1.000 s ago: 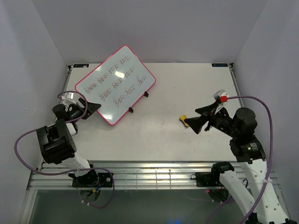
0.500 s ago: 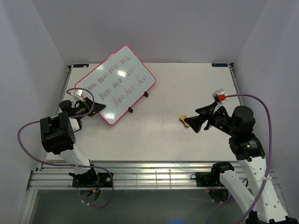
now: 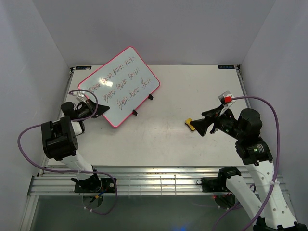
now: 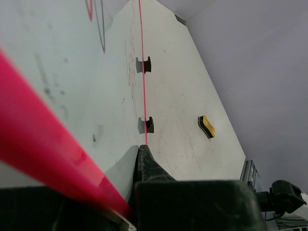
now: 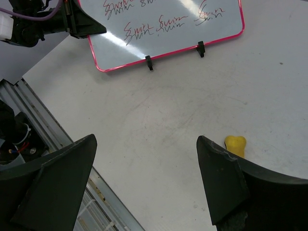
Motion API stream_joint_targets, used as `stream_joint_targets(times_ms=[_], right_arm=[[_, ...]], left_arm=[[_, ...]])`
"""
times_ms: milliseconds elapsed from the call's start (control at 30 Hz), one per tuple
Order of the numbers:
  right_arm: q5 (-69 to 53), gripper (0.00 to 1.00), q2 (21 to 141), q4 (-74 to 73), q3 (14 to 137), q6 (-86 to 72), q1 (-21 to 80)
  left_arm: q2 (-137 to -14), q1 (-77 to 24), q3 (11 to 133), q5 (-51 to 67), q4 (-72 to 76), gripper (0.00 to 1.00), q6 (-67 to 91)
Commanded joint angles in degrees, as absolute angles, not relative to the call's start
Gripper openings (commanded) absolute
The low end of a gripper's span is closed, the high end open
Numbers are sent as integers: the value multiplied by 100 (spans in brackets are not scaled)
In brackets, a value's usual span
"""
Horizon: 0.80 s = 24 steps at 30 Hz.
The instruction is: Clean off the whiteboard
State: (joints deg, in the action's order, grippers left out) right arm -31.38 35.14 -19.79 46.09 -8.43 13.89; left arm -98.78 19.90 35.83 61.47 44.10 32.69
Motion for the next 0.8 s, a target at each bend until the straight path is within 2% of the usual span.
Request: stream_joint_targets(times_ms=[0,167,300,633,767], right_arm=[[-3076,90,3480,-1784,4746,-870,1415],[-3059,90,3481,-1705,4693,-958,1415],[-3059,90,3481,-1670,4667,-1002,1415],[-2830,90,3603,-1565,4571,-1090,1415],[-2672,90,3735,-1398,4465,-1291,1415]], left_arm=[[-9694,2048,3630,5572,4122,0,3059],[-9309,2057,3683,5459,4139,0,3199],[-8510,2057,3542,4967,4245,0,3164],[-7875,2022,3884,5018,4816,0,3840],[-7665,1715,4183,5246,4834,0,3964]])
